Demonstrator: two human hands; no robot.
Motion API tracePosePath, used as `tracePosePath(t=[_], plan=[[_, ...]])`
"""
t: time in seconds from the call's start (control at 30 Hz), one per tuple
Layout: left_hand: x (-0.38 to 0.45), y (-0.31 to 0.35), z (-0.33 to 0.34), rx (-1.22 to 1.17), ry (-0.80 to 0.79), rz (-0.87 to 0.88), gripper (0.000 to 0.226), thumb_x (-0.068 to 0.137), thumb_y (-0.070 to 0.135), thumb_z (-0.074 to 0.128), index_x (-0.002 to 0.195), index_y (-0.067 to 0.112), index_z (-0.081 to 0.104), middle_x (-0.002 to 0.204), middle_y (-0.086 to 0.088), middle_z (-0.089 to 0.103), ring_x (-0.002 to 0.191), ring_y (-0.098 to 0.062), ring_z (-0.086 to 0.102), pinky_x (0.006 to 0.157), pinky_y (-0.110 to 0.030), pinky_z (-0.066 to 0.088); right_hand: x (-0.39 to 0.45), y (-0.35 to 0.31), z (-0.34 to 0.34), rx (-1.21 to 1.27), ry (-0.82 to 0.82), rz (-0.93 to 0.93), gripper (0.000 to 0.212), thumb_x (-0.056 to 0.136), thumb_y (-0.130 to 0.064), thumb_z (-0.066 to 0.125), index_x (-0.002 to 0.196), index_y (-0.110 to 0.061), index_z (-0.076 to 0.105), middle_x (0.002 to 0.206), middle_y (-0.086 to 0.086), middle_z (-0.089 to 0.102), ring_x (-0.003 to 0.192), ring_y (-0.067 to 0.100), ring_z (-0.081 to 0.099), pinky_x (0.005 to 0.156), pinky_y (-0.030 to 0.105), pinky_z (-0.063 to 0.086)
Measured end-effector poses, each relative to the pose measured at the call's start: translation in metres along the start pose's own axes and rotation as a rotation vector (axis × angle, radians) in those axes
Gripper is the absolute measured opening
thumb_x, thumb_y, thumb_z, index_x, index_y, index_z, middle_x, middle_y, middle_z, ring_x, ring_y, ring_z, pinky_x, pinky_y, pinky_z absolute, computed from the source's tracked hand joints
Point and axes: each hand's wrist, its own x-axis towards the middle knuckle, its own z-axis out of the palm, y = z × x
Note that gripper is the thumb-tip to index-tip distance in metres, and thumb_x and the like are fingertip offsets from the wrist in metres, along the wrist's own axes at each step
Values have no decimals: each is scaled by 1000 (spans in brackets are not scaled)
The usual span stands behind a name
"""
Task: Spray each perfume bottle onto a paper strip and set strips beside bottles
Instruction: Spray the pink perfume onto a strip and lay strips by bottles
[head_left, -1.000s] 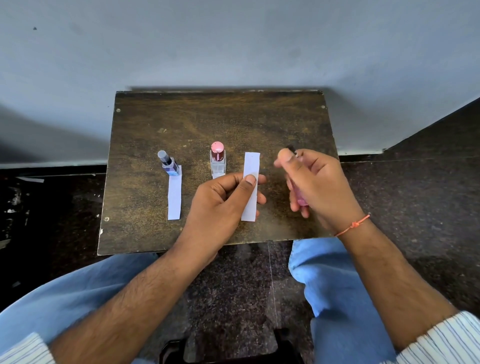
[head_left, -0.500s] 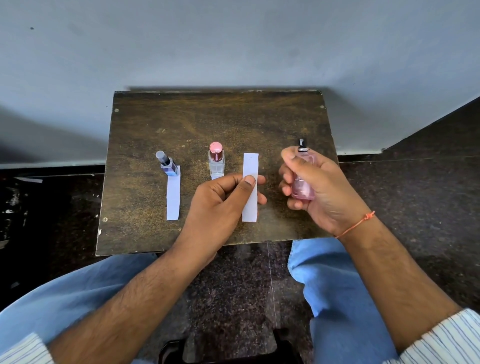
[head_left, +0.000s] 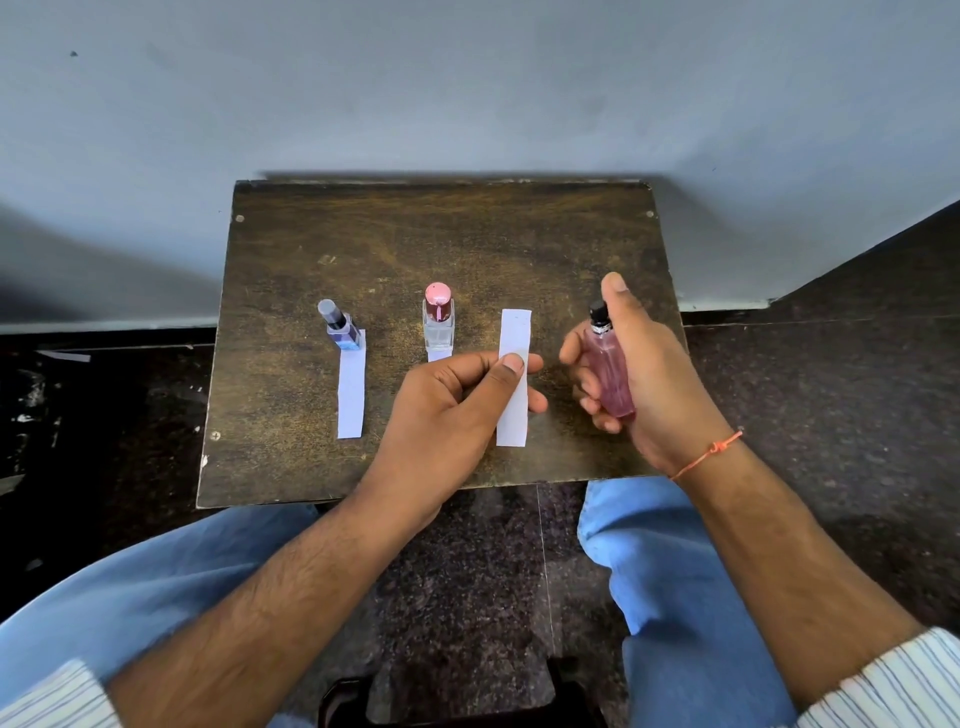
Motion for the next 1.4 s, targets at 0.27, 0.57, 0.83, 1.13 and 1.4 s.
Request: tracePosePath(t=[0.27, 0.57, 0.83, 1.13, 1.4], plan=[[-1, -1, 6, 15, -49, -44, 28, 108, 30, 62, 99, 19, 85, 93, 2, 85, 83, -4, 72, 80, -35, 57, 1, 11, 1, -426, 229, -339, 71, 96, -77, 43, 64, -18, 65, 52, -6, 58, 52, 9, 54, 61, 35, 46], [-4, 1, 9, 6, -73, -50, 27, 109, 29, 61, 104, 17, 85, 92, -3, 85, 84, -13, 72, 93, -59, 61, -5, 12, 4, -535, 312, -512, 52, 97, -58, 54, 62, -19, 52, 53, -12, 46, 54, 7, 45, 55, 13, 31], [-4, 1, 10, 13, -100, -53, 27, 109, 28, 60, 108, 16, 85, 91, -4, 84, 79, -12, 70, 83, -51, 63, -5, 10, 7, -546, 342, -578, 45, 97, -48, 52, 59, -26, 43, 54, -14, 46, 53, 6, 44, 54, 14, 29], [-2, 0, 8, 30, -99, -29, 27, 110, 28, 59, 109, 17, 84, 92, -2, 84, 79, -13, 69, 85, -51, 62, -4, 12, 3, -556, 315, -589, 49, 100, -52, 54, 64, -19, 53, 54, -12, 44, 55, 8, 44, 56, 18, 32], [0, -3, 9, 57, -107, -3, 26, 110, 29, 59, 112, 18, 83, 92, 0, 84, 77, -12, 70, 80, -42, 61, -5, 9, 3, -527, 302, -587, 45, 99, -46, 52, 58, -30, 43, 53, -10, 41, 54, 7, 41, 55, 20, 30]])
